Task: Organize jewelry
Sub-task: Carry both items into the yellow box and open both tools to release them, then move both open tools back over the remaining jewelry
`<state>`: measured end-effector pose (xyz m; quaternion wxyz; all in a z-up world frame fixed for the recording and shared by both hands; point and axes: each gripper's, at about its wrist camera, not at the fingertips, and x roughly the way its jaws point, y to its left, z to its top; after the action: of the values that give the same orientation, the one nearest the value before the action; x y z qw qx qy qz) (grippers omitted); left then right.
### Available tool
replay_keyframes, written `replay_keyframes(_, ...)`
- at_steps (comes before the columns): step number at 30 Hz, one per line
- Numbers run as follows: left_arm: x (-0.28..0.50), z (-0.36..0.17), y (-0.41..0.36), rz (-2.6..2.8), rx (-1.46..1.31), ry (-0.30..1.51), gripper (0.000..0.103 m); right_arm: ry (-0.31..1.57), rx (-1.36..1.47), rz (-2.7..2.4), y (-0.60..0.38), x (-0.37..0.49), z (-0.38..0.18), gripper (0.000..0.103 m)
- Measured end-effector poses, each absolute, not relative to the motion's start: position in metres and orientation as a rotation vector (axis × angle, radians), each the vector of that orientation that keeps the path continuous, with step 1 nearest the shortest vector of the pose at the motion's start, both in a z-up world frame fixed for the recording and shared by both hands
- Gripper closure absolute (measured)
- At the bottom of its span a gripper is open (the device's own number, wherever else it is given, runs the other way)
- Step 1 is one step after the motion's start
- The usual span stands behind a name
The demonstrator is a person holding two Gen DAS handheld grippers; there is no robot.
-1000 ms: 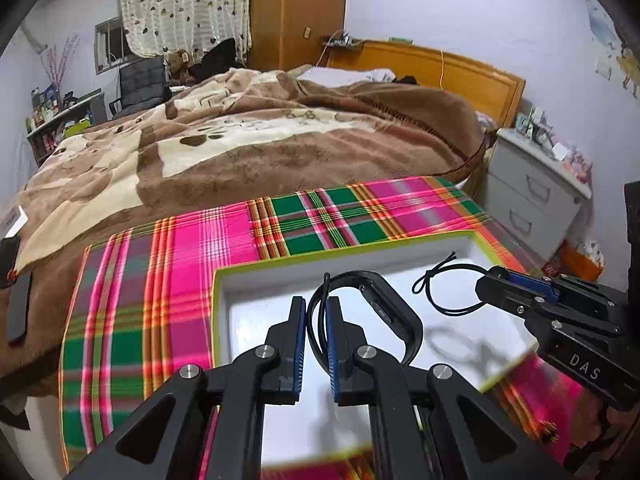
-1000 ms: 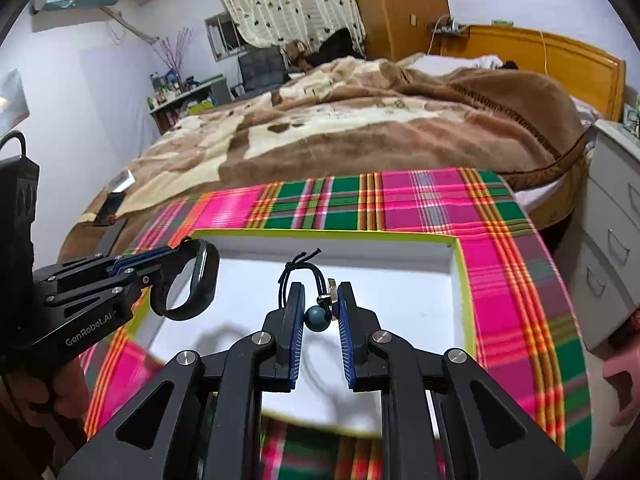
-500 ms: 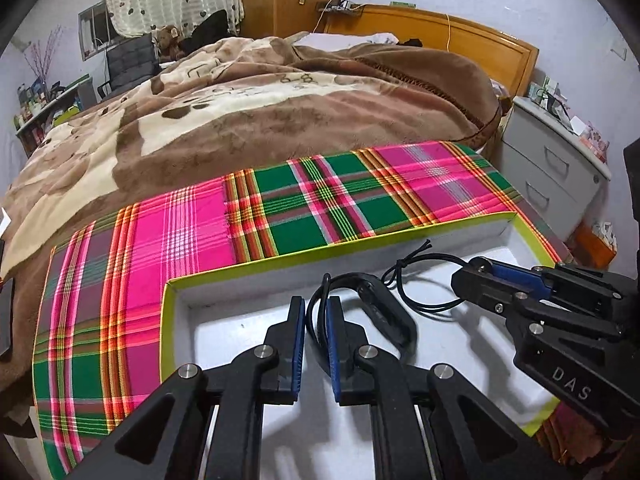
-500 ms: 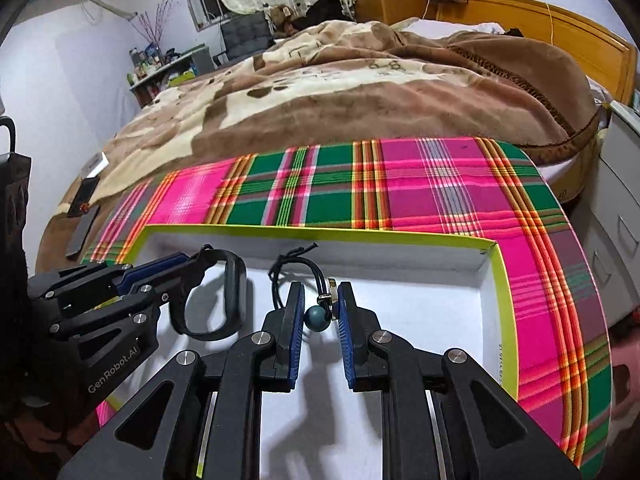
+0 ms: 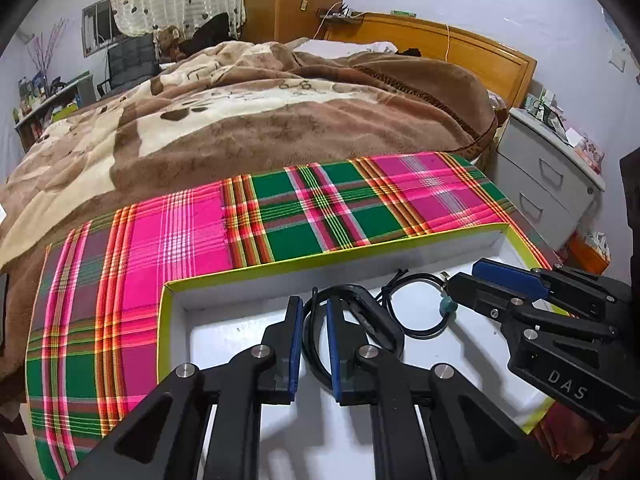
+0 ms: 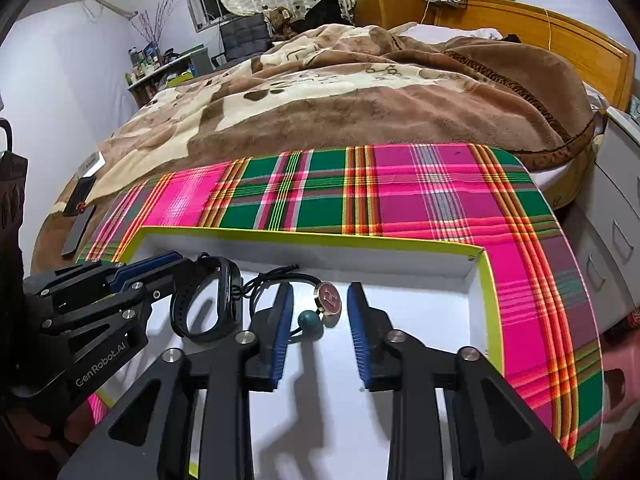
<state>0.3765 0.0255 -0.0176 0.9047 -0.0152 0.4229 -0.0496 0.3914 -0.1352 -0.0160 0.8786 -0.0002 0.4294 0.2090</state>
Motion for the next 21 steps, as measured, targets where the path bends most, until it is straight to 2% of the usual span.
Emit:
replay_keyframes(9, 0.336, 0.008, 0.026, -0.108, -0.035, 0.79, 0.092, 0.826, -0.004, 0.45, -0.147, 0.353, 0.005, 0.073)
replay_keyframes(21, 0.214, 0.04, 0.02, -0.108, -0.048, 0.633, 0.092, 0.683, 0.006, 0.493, -0.171, 0.246, 0.039, 0.073)
